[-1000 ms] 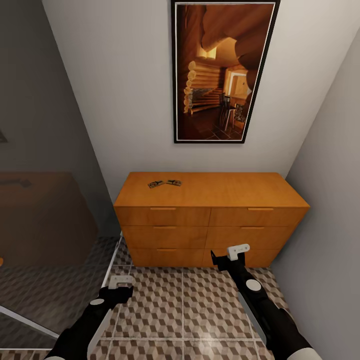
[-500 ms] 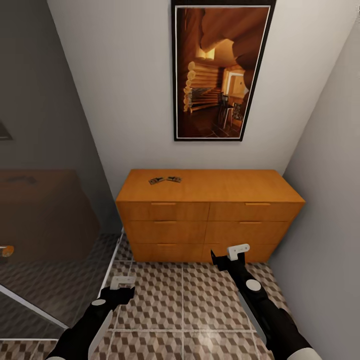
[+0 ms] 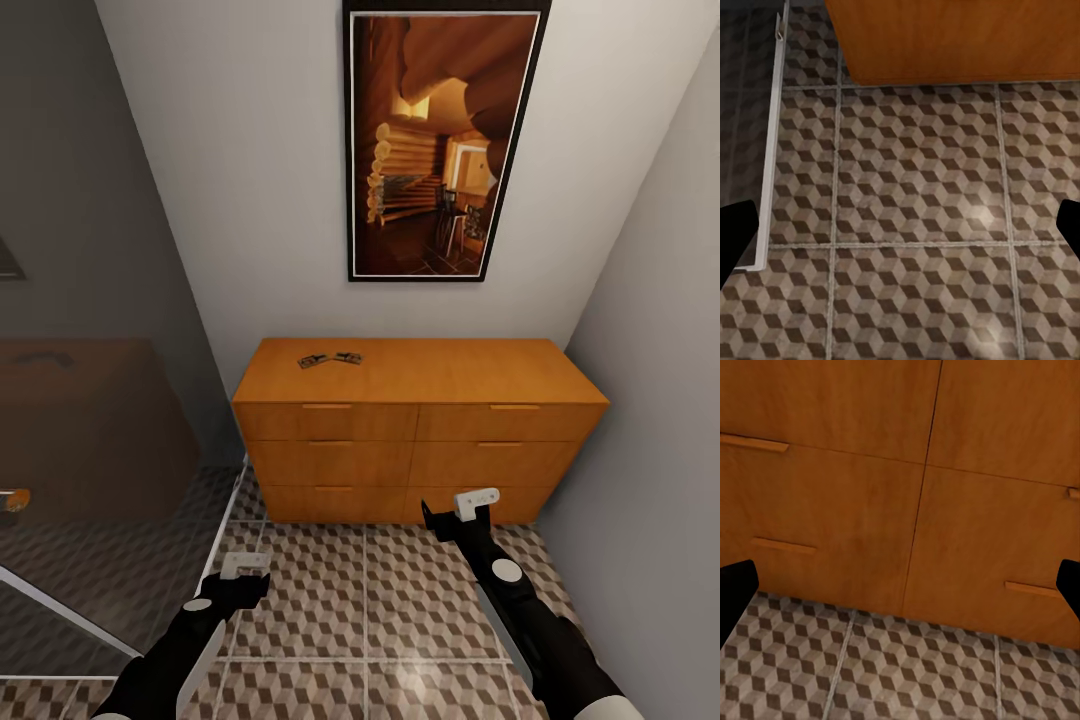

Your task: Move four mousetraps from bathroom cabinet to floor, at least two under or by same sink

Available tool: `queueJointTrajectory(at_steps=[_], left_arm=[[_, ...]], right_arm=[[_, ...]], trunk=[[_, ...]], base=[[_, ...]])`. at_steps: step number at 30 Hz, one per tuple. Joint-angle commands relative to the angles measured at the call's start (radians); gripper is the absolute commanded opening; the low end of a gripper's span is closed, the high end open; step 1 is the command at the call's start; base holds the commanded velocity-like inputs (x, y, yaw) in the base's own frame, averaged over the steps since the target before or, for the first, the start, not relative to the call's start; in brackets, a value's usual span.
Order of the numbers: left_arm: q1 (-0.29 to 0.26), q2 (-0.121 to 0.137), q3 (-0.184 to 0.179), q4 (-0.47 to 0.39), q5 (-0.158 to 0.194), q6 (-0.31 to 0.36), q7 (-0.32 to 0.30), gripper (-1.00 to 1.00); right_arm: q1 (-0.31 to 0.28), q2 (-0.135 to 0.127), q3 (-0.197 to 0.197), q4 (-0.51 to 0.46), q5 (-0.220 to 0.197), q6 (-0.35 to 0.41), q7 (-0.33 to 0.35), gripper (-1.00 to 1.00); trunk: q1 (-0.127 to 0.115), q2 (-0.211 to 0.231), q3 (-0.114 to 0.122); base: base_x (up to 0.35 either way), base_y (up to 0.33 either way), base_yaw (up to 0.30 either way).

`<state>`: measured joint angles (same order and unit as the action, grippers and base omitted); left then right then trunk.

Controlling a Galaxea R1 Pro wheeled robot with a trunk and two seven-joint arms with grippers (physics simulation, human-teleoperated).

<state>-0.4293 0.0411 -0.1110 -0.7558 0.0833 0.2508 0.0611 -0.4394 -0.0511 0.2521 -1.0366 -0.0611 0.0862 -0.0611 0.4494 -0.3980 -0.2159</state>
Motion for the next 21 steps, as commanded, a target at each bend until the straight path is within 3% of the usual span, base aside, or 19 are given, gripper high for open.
queueJointTrajectory(at_steps=[1,17,21], left_arm=[[0.000,0.001,-0.006,-0.002,0.009,0.005,0.006,1.00],[0.000,0.002,-0.006,-0.001,0.009,0.005,0.006,1.00],[-0.001,0.001,-0.006,0.003,0.009,0.005,0.006,1.00]], right_arm=[[-0.001,-0.001,0.004,-0.002,-0.006,0.005,-0.006,1.00],[-0.001,-0.001,0.002,-0.007,-0.005,0.009,-0.005,1.00],[-0.001,-0.002,-0.001,-0.062,-0.004,0.041,-0.006,1.00]], trunk=[[0.001,-0.002,-0.002],[0.001,-0.002,-0.002],[0.001,-0.002,-0.002]], base=[[0.000,0.000,0.000],[0.000,0.000,0.000],[0.000,0.000,0.000]])
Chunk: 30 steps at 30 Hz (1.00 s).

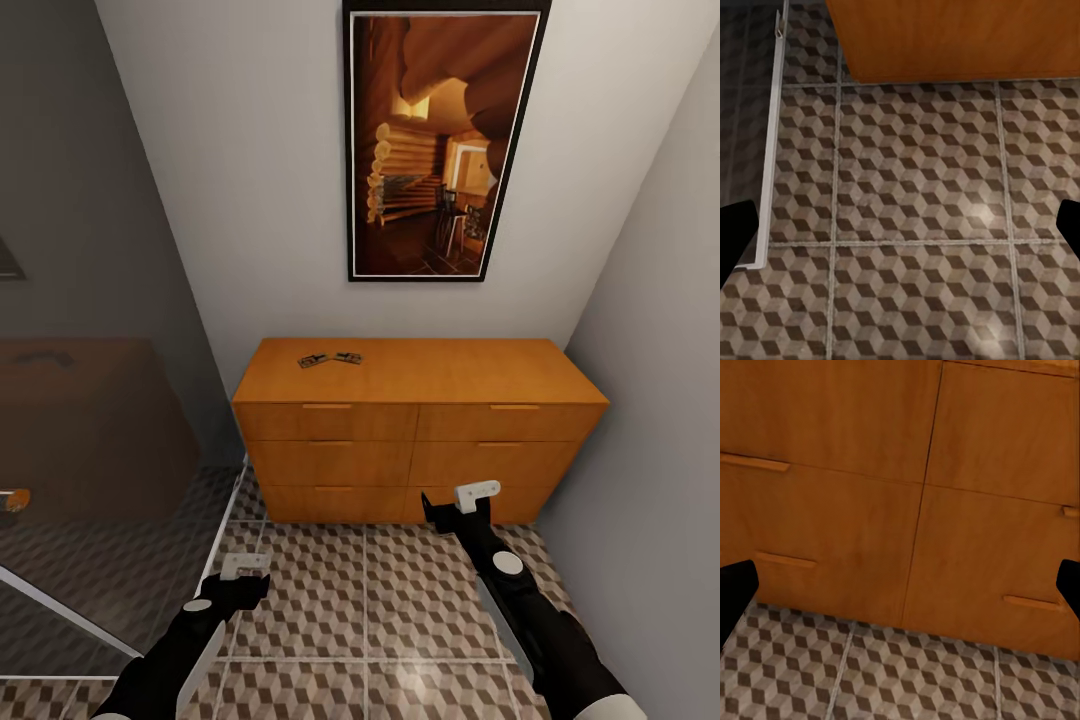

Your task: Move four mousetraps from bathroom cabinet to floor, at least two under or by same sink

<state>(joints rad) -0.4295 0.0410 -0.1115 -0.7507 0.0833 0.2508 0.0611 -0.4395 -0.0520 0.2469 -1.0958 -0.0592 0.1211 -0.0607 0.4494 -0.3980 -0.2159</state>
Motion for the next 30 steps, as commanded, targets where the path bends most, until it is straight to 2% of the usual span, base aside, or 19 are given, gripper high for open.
queueJointTrajectory(at_steps=[1,2,5,8,11,17,21,27,30], left_arm=[[-0.001,0.001,-0.006,0.000,0.009,0.005,0.006,1.00],[-0.001,0.001,-0.006,0.001,0.009,0.005,0.006,1.00],[0.000,0.001,-0.006,0.003,0.009,0.004,0.006,1.00],[0.000,0.000,-0.006,0.004,0.009,0.004,0.006,1.00],[0.000,0.000,-0.006,0.005,0.009,0.004,0.006,1.00],[0.000,0.000,-0.007,0.006,0.009,0.004,0.006,1.00],[0.000,0.000,-0.007,0.007,0.009,0.004,0.006,1.00],[0.000,0.000,-0.007,0.009,0.009,0.004,0.006,1.00],[0.000,0.000,-0.007,0.020,0.009,0.003,0.006,1.00]], right_arm=[[-0.001,-0.002,0.003,-0.047,-0.006,0.041,-0.007,1.00],[-0.001,-0.002,0.002,-0.071,-0.006,0.065,-0.007,1.00],[-0.001,-0.003,0.000,-0.212,-0.005,0.212,-0.008,1.00],[-0.001,-0.003,-0.001,-0.322,-0.004,0.312,-0.013,1.00],[-0.002,-0.003,-0.002,-0.394,-0.001,0.379,-0.022,1.00],[-0.029,0.000,-0.005,-0.445,0.041,0.489,-0.037,1.00],[-0.103,0.003,-0.006,-0.452,0.062,0.564,-0.041,1.00],[-0.193,0.006,-0.006,-0.451,0.067,0.653,-0.041,1.00],[-0.265,0.007,-0.006,-0.444,0.066,0.704,-0.041,1.00]], trunk=[[0.001,-0.002,-0.002],[0.001,-0.002,-0.002],[0.001,-0.002,-0.002],[0.001,-0.002,-0.002],[0.001,-0.002,-0.002],[0.001,-0.002,-0.002],[0.001,-0.002,-0.002],[0.001,-0.002,-0.002],[0.001,-0.002,-0.002]], base=[[0.000,0.000,0.000],[0.000,0.000,0.000],[0.000,0.000,0.000],[0.000,0.000,0.000],[0.000,0.000,0.000],[0.000,0.000,0.000],[0.000,0.000,0.000],[0.000,0.000,0.000],[0.000,0.000,0.000]])
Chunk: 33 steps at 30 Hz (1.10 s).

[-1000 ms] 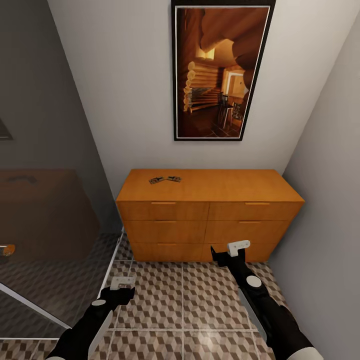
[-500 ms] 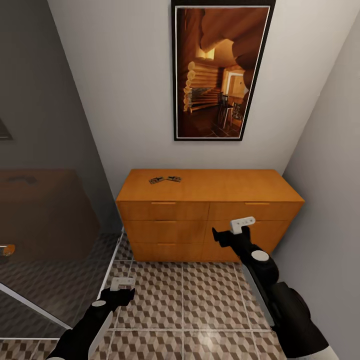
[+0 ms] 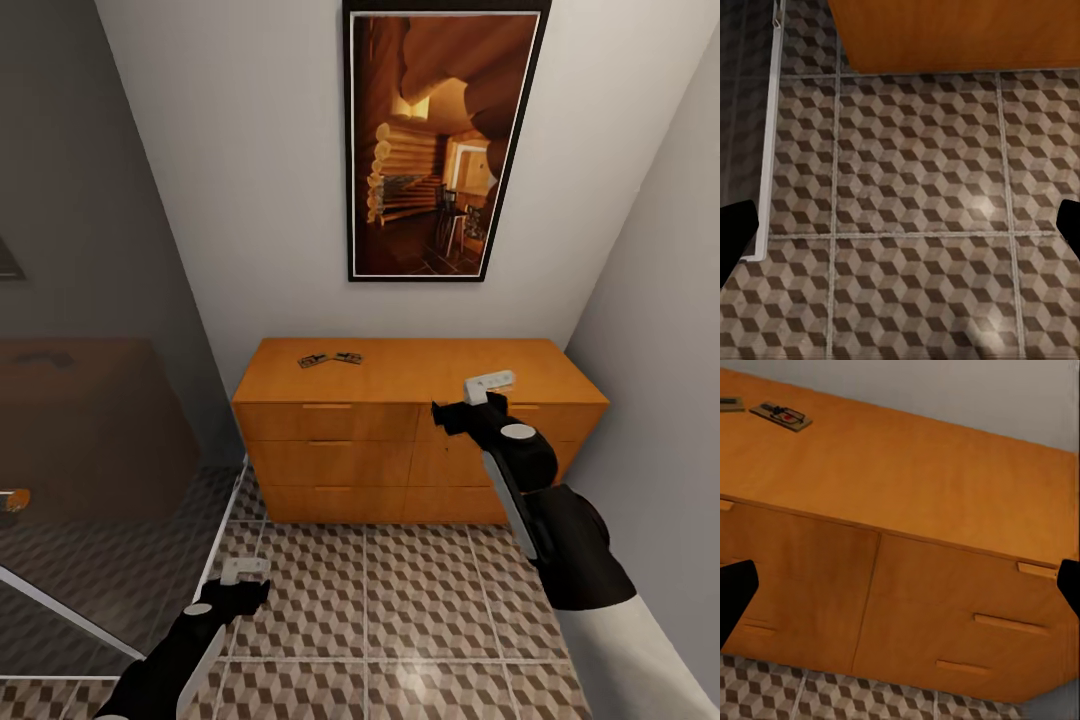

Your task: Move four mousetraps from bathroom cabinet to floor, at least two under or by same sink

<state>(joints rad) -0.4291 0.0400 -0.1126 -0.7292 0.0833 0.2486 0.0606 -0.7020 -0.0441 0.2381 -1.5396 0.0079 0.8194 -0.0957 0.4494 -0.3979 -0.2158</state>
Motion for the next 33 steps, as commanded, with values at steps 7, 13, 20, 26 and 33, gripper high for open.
queueJointTrajectory(at_steps=[7,13,20,26,33], left_arm=[[0.000,0.001,-0.021,0.007,0.009,0.005,0.006,1.00],[-0.001,0.001,-0.030,0.012,0.009,0.004,0.005,1.00],[-0.001,0.001,-0.031,0.017,0.009,0.003,0.005,1.00],[-0.001,0.001,-0.032,0.040,0.009,0.001,0.003,1.00],[-0.001,0.003,-0.032,0.050,0.009,0.000,0.001,1.00]], right_arm=[[-0.131,0.001,0.003,0.036,-0.002,0.083,-0.003,1.00],[-0.274,0.002,0.003,0.158,-0.005,0.125,0.006,1.00],[-0.424,0.033,0.004,0.343,-0.009,0.127,0.015,1.00],[-0.486,0.053,0.004,0.526,-0.012,0.062,0.100,1.00],[-0.493,0.073,0.005,0.615,-0.011,-0.024,0.251,1.00]], trunk=[[0.001,-0.002,-0.002],[0.001,-0.002,-0.002],[0.001,-0.002,-0.002],[0.001,-0.002,-0.002],[0.001,-0.002,-0.002]], base=[[0.000,0.000,0.000],[0.000,0.000,0.000],[0.000,0.000,0.000],[0.000,0.000,0.000],[0.000,0.000,0.000]])
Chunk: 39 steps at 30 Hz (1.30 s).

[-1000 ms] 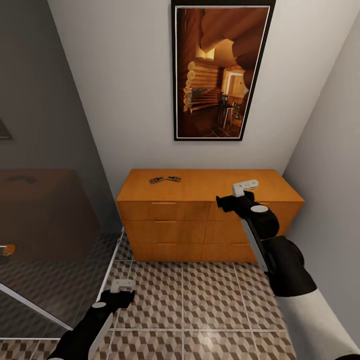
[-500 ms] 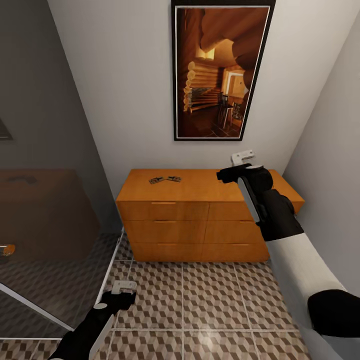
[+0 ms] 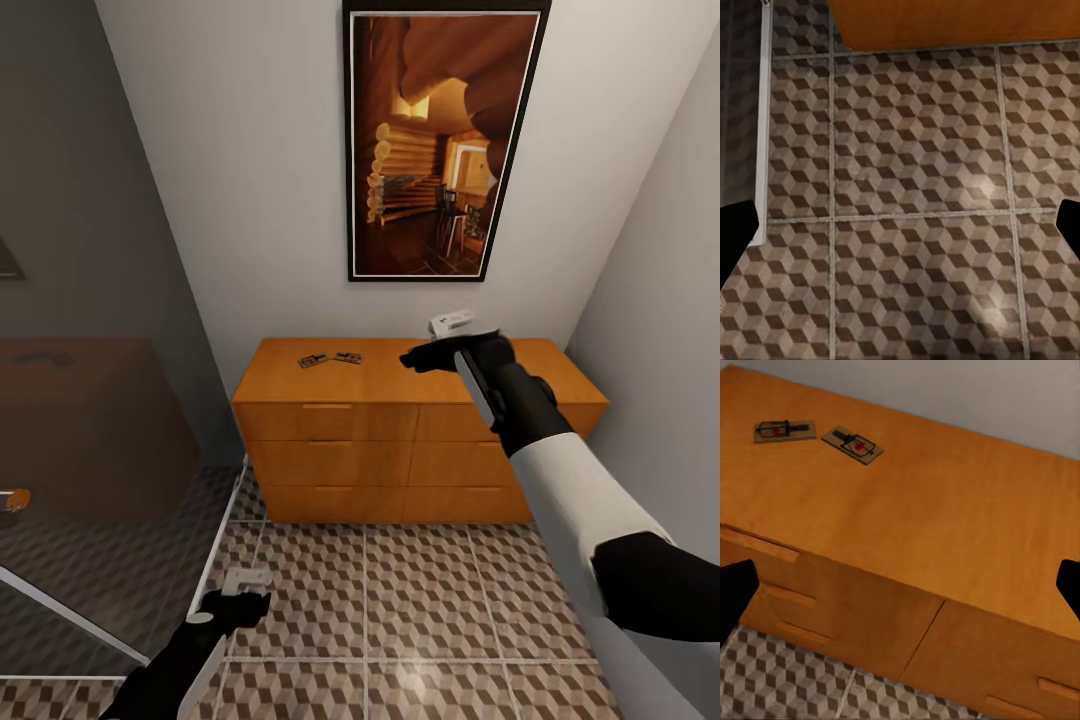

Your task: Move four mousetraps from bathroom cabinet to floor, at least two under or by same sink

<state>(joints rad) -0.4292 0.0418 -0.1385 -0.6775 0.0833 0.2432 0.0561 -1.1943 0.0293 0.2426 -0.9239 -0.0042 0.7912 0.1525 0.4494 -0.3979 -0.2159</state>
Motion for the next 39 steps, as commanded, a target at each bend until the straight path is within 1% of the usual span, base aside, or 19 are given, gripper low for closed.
queueJointTrajectory(at_steps=[1,2,4,6,7,8,9,10,11,12,13,15,16,17,19,22,23,28,39], left_arm=[[0.000,0.002,-0.006,-0.001,0.009,0.005,0.006,1.00],[0.000,0.002,-0.007,0.000,0.009,0.005,0.006,1.00],[0.000,0.003,-0.009,0.020,0.008,0.004,0.005,1.00],[-0.001,0.004,-0.010,0.041,0.008,-0.001,0.005,1.00],[-0.001,0.004,-0.011,0.073,0.008,-0.015,0.005,1.00],[0.000,0.005,-0.011,0.092,0.008,-0.029,0.005,1.00],[0.000,0.007,-0.011,0.139,0.007,-0.072,0.005,1.00],[0.000,0.010,-0.011,0.212,0.007,-0.153,0.005,1.00],[0.000,0.012,-0.012,0.253,0.007,-0.200,0.005,1.00],[0.000,0.015,-0.012,0.346,0.007,-0.312,0.004,1.00],[0.000,0.016,-0.012,0.396,0.006,-0.375,0.004,1.00],[0.000,0.021,-0.012,0.593,0.004,-0.658,0.002,1.00],[0.000,0.024,-0.012,0.626,0.003,-0.724,0.000,1.00],[0.001,0.035,-0.013,0.673,0.002,-0.827,-0.008,1.00],[0.008,0.055,-0.013,0.716,0.001,-0.916,-0.031,1.00],[0.021,0.073,-0.013,0.738,0.000,-0.960,-0.069,1.00],[0.033,0.083,-0.013,0.746,0.000,-0.977,-0.103,1.00],[0.058,0.102,-0.013,0.758,0.000,-1.001,-0.174,1.00],[0.073,0.129,-0.013,0.760,0.000,-1.004,-0.189,1.00]], right_arm=[[-0.001,0.001,0.000,0.003,0.001,0.000,0.021,1.00],[-0.001,0.001,0.001,0.005,0.002,-0.003,0.040,1.00],[-0.002,-0.001,0.002,0.011,0.005,-0.011,0.125,1.00],[-0.002,-0.003,0.002,0.012,0.007,-0.013,0.169,1.00],[-0.002,-0.005,0.003,0.013,0.009,-0.017,0.208,1.00],[-0.002,-0.007,0.003,0.013,0.010,-0.019,0.225,1.00],[-0.002,-0.012,0.004,0.013,0.011,-0.028,0.251,1.00],[-0.002,-0.021,0.004,0.014,0.011,-0.045,0.270,1.00],[-0.002,-0.026,0.004,0.014,0.011,-0.053,0.276,1.00],[-0.002,-0.034,0.004,0.014,0.011,-0.067,0.286,1.00],[-0.002,-0.037,0.004,0.014,0.011,-0.072,0.290,1.00],[-0.002,-0.044,0.003,0.011,0.010,-0.083,0.298,1.00],[-0.002,-0.045,0.003,0.010,0.010,-0.085,0.300,1.00],[-0.002,-0.047,0.003,0.008,0.010,-0.087,0.302,1.00],[-0.002,-0.048,0.004,0.006,0.010,-0.090,0.311,1.00],[-0.002,-0.052,0.004,0.005,0.011,-0.091,0.337,1.00],[-0.002,-0.058,0.004,0.004,0.011,-0.092,0.364,1.00],[-0.002,-0.076,0.005,0.004,0.012,-0.093,0.433,1.00],[-0.002,-0.082,0.012,0.004,0.012,-0.093,0.452,1.00]], trunk=[[0.001,-0.002,-0.002],[0.001,-0.002,-0.002],[0.001,-0.002,-0.002],[0.001,-0.002,-0.002],[0.001,-0.002,-0.002],[0.001,-0.002,-0.002],[0.001,-0.002,-0.002],[0.001,-0.002,-0.002],[0.001,-0.002,-0.002],[0.001,-0.002,-0.002],[0.001,-0.002,-0.002],[0.001,-0.002,-0.002],[0.001,-0.002,-0.002],[0.001,-0.002,-0.002],[0.001,-0.002,-0.002],[0.001,-0.002,-0.002],[0.001,-0.002,-0.002],[0.001,-0.002,-0.002],[0.001,-0.002,-0.002]], base=[[0.000,0.000,0.000],[0.000,0.000,0.000],[0.000,0.000,0.000],[0.000,0.000,0.000],[0.000,0.000,0.000],[0.000,0.000,0.000],[0.000,0.000,0.000],[0.000,0.000,0.000],[0.000,0.000,0.000],[0.000,0.000,0.000],[0.000,0.000,0.000],[0.000,0.000,0.000],[0.000,0.000,0.000],[0.000,0.000,0.000],[0.000,0.000,0.000],[0.000,0.000,0.000],[0.000,0.000,0.000],[0.000,0.000,0.000],[0.003,0.000,0.000]])
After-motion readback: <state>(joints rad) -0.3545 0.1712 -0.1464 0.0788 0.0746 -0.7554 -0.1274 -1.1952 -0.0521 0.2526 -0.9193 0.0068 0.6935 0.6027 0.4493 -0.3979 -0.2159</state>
